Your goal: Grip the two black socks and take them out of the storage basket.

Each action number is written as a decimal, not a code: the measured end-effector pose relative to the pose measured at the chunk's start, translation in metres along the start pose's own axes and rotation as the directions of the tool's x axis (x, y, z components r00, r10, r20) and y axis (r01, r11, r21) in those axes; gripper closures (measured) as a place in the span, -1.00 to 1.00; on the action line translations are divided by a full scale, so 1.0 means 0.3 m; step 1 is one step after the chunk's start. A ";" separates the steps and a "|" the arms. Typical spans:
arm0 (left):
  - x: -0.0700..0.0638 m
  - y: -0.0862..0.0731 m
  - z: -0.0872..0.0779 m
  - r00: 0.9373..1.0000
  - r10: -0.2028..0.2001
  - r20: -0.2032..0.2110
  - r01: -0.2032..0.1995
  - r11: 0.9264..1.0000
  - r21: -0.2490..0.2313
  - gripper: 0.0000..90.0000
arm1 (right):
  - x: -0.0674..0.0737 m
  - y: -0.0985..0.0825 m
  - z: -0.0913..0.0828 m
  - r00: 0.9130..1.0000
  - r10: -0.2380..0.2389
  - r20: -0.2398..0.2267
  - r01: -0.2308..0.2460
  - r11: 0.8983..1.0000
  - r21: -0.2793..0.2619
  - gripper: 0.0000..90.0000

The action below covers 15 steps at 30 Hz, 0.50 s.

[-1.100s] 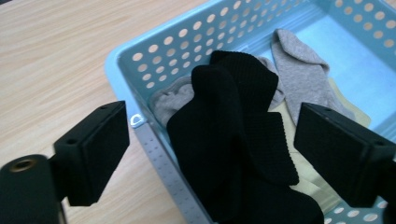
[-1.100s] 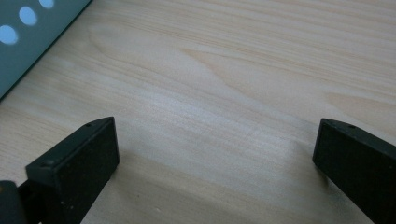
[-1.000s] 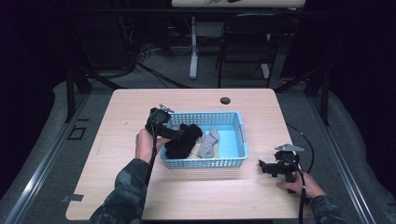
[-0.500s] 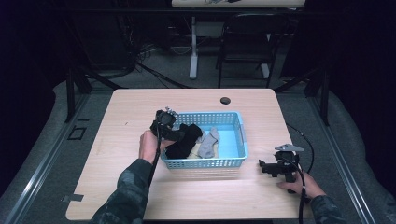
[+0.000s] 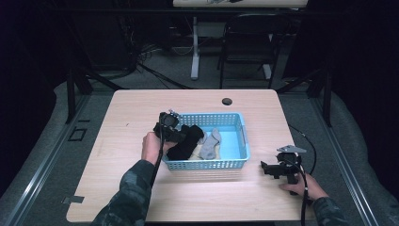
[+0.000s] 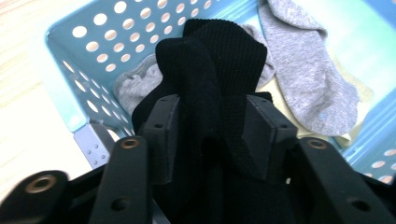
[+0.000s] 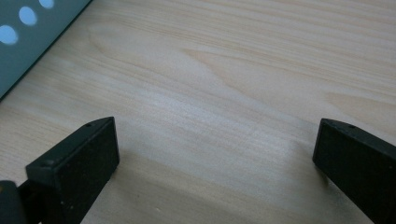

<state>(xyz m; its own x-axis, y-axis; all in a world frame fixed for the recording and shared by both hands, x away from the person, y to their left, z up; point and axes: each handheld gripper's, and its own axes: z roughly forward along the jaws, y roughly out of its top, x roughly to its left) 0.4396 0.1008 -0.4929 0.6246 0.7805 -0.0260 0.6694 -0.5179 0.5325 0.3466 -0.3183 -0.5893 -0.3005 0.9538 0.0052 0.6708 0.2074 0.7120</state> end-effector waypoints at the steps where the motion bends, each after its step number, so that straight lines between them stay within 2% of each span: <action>1: -0.001 -0.001 0.001 1.000 0.004 0.001 -0.004 1.000 0.004 0.37 | 0.000 0.000 0.000 1.000 0.000 0.000 0.000 1.000 -0.001 -1.00; 2: 0.000 -0.003 0.002 1.000 0.008 0.004 -0.008 1.000 0.009 0.51 | 0.000 0.000 0.000 1.000 0.000 0.000 0.000 1.000 0.000 -1.00; 3: 0.000 -0.004 0.003 1.000 0.004 0.008 -0.004 1.000 0.010 0.51 | 0.000 0.000 0.000 1.000 0.000 0.000 0.000 1.000 0.000 -1.00; 10: 0.006 -0.005 -0.008 1.000 0.018 0.025 -0.018 1.000 0.016 0.87 | 0.000 0.000 0.000 1.000 0.000 0.000 0.000 1.000 -0.001 -1.00; 15: 0.003 0.002 -0.013 0.999 0.020 0.035 -0.020 1.000 0.016 0.88 | 0.000 0.000 0.000 1.000 0.000 0.000 0.000 1.000 0.000 -1.00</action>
<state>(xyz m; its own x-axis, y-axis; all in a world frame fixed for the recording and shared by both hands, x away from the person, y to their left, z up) 0.4388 0.1026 -0.4893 0.6513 0.7575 -0.0447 0.6629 -0.5393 0.5193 0.3466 -0.3183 -0.5893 -0.3002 0.9538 0.0055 0.6710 0.2071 0.7120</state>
